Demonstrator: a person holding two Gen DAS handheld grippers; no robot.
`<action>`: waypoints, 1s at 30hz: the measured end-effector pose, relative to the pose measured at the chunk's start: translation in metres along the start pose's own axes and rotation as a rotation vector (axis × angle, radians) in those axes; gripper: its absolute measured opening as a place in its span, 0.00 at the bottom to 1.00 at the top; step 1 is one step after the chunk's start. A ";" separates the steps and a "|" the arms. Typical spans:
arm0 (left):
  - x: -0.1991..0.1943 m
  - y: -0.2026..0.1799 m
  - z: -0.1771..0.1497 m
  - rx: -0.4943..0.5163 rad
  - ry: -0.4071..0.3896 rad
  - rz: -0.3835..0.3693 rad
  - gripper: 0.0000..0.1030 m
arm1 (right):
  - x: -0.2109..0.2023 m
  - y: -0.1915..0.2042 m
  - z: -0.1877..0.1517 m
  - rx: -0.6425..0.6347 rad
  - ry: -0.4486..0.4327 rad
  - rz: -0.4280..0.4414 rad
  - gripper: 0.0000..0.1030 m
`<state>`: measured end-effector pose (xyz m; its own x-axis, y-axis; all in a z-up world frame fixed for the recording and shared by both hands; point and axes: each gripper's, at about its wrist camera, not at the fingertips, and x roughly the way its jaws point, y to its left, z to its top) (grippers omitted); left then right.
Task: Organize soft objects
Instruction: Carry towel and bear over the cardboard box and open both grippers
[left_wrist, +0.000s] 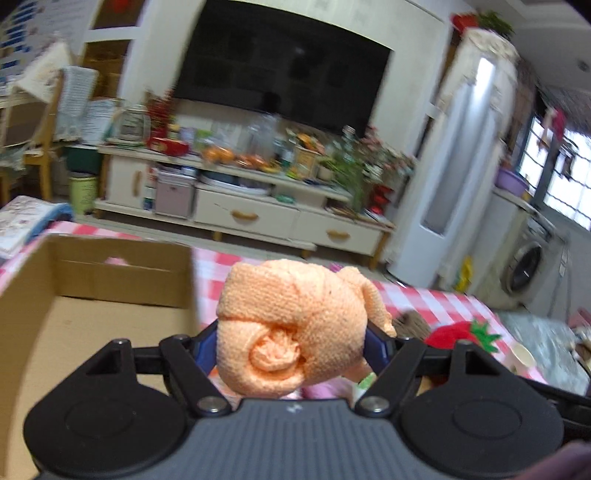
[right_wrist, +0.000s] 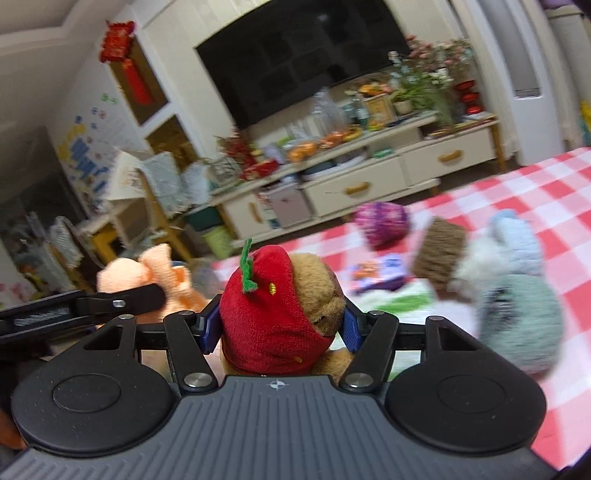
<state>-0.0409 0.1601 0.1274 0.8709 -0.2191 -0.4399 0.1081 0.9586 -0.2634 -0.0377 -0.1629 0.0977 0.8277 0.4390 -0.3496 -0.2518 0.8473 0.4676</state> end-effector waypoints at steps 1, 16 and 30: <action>-0.002 0.008 0.001 -0.011 -0.010 0.027 0.73 | 0.003 0.008 0.001 -0.003 0.000 0.022 0.75; -0.014 0.106 0.008 -0.234 -0.018 0.355 0.74 | 0.079 0.106 -0.012 -0.098 0.085 0.270 0.75; -0.018 0.109 0.003 -0.204 0.008 0.384 0.90 | 0.085 0.125 -0.031 -0.220 0.122 0.198 0.99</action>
<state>-0.0433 0.2686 0.1087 0.8257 0.1437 -0.5455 -0.3201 0.9156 -0.2433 -0.0150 -0.0103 0.1013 0.6890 0.6228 -0.3706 -0.5153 0.7806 0.3537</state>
